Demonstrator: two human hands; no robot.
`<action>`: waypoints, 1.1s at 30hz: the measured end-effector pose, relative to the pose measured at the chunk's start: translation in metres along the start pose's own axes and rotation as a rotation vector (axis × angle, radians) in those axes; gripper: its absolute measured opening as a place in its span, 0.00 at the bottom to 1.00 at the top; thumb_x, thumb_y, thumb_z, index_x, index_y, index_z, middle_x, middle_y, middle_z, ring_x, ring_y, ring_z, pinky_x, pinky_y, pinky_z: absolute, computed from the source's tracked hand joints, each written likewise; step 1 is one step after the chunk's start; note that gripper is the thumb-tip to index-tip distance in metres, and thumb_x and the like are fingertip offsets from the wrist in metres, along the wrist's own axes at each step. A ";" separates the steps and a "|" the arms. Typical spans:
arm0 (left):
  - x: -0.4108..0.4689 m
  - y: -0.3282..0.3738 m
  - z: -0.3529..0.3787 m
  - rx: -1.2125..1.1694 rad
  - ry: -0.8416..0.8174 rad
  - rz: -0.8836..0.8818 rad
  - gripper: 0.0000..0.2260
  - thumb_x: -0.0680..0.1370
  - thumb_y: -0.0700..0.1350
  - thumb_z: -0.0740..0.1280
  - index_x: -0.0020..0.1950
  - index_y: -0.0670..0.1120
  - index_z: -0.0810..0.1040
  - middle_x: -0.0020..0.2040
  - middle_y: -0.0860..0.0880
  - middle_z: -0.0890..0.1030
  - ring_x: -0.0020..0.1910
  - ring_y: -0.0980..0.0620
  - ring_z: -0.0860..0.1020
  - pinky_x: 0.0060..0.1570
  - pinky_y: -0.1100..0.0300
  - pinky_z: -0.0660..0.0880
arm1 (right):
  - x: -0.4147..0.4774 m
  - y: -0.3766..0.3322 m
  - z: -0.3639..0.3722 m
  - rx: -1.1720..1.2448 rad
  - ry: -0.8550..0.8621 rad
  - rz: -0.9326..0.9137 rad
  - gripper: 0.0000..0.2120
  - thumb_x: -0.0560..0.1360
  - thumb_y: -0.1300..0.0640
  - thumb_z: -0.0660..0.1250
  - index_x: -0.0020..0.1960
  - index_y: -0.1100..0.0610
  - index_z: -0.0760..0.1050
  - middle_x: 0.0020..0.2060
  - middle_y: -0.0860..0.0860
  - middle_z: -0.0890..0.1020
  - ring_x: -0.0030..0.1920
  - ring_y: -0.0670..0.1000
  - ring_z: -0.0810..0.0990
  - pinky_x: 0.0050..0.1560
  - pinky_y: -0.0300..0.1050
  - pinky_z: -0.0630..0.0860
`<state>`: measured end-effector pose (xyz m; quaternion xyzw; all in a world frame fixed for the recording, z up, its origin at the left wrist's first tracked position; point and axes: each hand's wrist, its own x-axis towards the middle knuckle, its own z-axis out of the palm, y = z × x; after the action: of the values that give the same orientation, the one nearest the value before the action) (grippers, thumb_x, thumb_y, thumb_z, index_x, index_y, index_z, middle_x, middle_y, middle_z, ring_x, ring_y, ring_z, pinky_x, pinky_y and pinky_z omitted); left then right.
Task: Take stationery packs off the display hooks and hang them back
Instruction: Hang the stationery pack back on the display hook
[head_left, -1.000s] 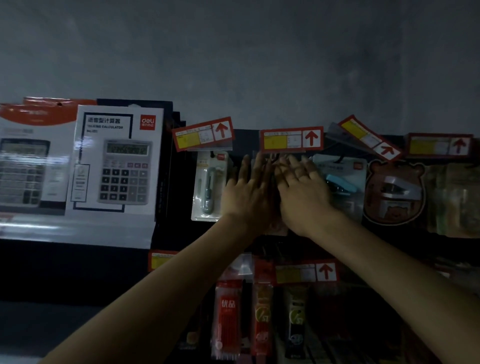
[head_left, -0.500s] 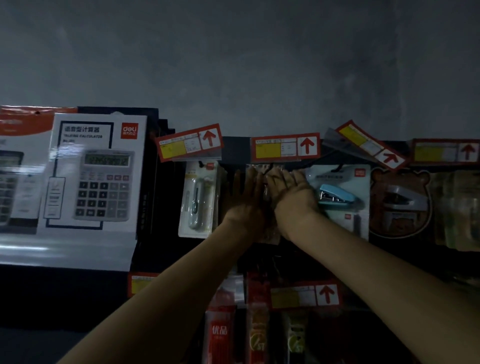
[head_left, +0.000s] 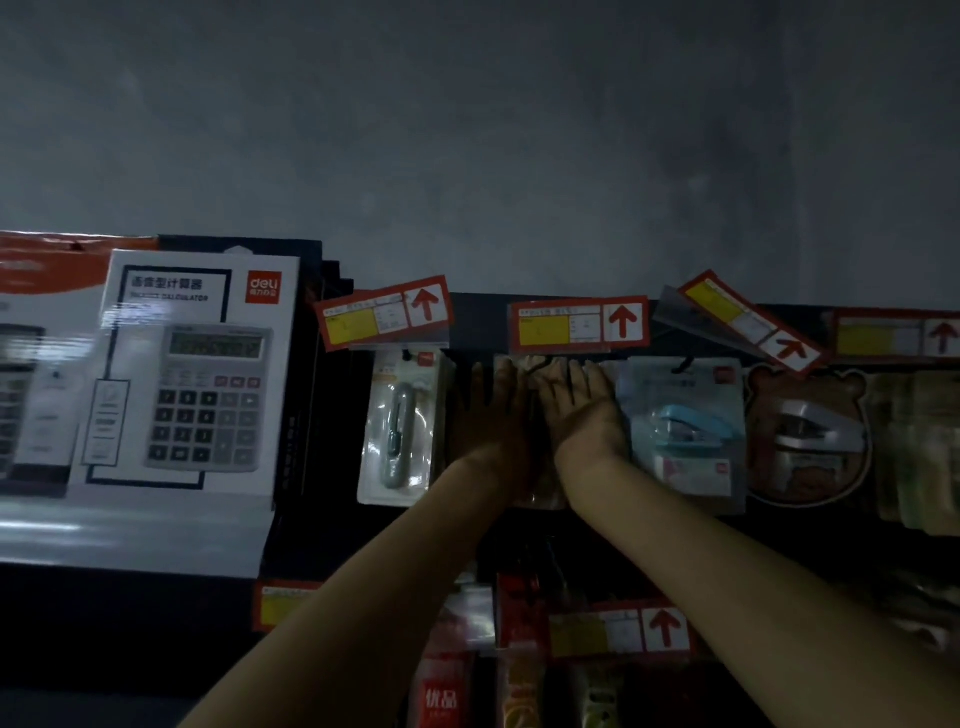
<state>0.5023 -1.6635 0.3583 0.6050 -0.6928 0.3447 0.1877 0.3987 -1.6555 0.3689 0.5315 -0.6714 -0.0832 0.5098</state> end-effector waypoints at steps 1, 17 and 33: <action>0.000 0.000 -0.002 -0.043 -0.002 -0.011 0.52 0.77 0.71 0.63 0.82 0.50 0.31 0.82 0.43 0.31 0.81 0.35 0.34 0.78 0.34 0.37 | -0.002 -0.001 0.000 0.004 0.027 -0.015 0.51 0.80 0.43 0.65 0.79 0.65 0.30 0.80 0.63 0.35 0.81 0.66 0.36 0.78 0.65 0.39; 0.006 0.023 0.008 -0.183 0.166 0.073 0.50 0.73 0.62 0.71 0.84 0.49 0.43 0.83 0.39 0.45 0.82 0.34 0.41 0.79 0.37 0.52 | -0.157 0.059 -0.034 0.613 0.340 -0.127 0.33 0.72 0.60 0.76 0.75 0.58 0.70 0.78 0.64 0.64 0.78 0.63 0.63 0.73 0.58 0.68; 0.022 0.040 0.014 -0.287 0.127 -0.097 0.38 0.82 0.66 0.55 0.84 0.52 0.42 0.84 0.43 0.39 0.83 0.40 0.39 0.81 0.41 0.46 | -0.152 0.063 0.022 0.792 0.667 0.011 0.12 0.73 0.52 0.73 0.54 0.56 0.84 0.59 0.58 0.83 0.63 0.60 0.81 0.58 0.57 0.80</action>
<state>0.4612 -1.6874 0.3532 0.5819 -0.6916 0.2700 0.3321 0.3288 -1.5170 0.3091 0.6776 -0.4554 0.3538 0.4563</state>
